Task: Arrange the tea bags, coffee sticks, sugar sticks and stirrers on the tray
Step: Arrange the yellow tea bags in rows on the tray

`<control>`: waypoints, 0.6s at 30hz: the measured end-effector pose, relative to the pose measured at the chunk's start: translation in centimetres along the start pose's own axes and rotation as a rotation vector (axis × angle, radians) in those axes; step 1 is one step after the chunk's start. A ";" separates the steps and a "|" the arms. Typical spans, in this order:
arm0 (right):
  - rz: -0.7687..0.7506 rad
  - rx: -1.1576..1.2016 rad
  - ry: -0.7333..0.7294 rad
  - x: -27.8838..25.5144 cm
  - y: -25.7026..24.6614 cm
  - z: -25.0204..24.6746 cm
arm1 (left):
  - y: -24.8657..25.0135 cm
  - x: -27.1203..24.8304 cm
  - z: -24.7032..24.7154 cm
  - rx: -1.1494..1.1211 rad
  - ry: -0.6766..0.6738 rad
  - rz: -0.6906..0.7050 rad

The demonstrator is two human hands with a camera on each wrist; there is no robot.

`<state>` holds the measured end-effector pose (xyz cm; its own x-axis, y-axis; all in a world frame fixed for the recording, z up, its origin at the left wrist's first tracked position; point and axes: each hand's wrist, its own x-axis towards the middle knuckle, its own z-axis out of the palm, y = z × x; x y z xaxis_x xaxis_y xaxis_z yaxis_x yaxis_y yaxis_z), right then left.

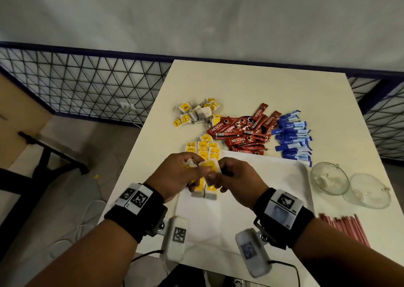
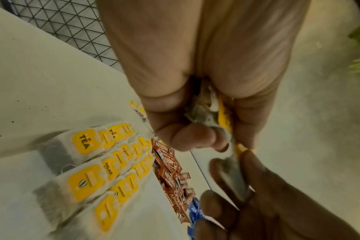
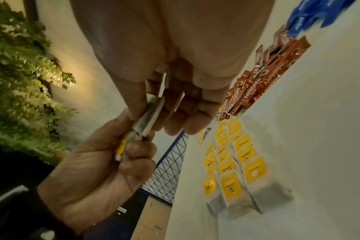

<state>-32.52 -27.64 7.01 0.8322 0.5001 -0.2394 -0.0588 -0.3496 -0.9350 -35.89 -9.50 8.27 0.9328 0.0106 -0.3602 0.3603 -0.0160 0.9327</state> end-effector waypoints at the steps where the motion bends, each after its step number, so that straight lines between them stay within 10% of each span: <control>1: 0.002 -0.068 0.007 0.1 0.1 0.1 | -0.1 0.2 -0.2 0.042 -0.001 0.000; 10: 0.052 0.073 0.152 2.4 0.3 1.6 | -0.8 0.9 -2.5 0.366 -0.052 -0.068; 18: 0.054 -0.549 0.053 3.0 4.7 2.2 | -7.1 1.3 -5.3 0.687 0.119 -0.250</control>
<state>-31.54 -26.08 1.30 0.8634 0.4347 -0.2562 0.1822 -0.7421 -0.6451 -37.23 -4.05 1.24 0.8299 0.2036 -0.5195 0.5197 -0.6210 0.5868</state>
